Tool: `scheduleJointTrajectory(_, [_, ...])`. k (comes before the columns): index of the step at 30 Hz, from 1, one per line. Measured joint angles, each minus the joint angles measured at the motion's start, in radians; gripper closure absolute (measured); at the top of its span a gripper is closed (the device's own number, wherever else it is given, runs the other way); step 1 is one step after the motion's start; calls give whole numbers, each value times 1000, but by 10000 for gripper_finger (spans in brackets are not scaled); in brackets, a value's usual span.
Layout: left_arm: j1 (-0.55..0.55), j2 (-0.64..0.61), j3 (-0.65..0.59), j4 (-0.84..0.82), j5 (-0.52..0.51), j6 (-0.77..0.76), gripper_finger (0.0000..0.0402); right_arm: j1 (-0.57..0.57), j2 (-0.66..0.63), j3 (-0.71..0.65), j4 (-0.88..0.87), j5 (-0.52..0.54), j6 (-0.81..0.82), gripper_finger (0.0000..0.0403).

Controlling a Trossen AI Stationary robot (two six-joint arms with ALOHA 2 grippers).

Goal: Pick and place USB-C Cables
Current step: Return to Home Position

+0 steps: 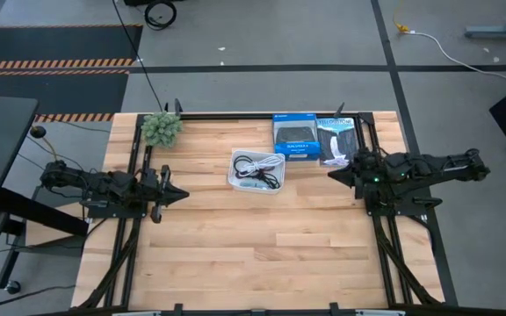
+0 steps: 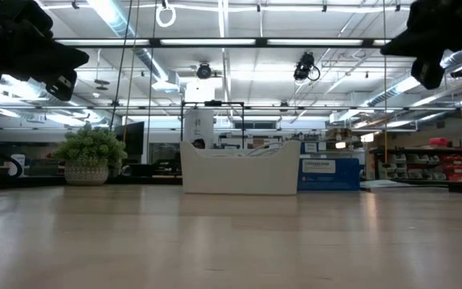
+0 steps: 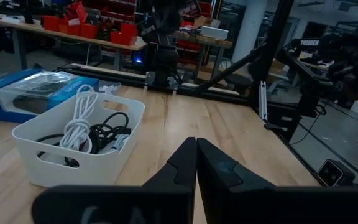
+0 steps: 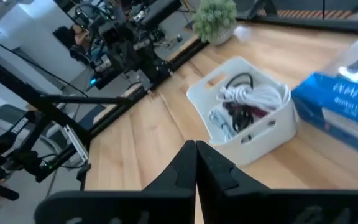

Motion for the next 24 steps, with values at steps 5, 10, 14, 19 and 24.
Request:
scheduleJointTrajectory(5, [0,0,0,0,0,0,381,0,-58,-79,2,-47,60,396])
scheduleJointTrajectory(10, [0,0,0,0,-6,24,385,0,-132,-142,15,-66,105,396])
scheduleJointTrajectory(14, [0,0,0,1,-16,60,384,0,-186,-190,43,-67,123,396])
scheduleJointTrajectory(19, [0,0,0,1,-18,55,379,0,-232,-260,130,-66,141,396])
scheduleJointTrajectory(24, [0,0,1,1,-18,53,381,0,-241,-362,378,-61,140,396])
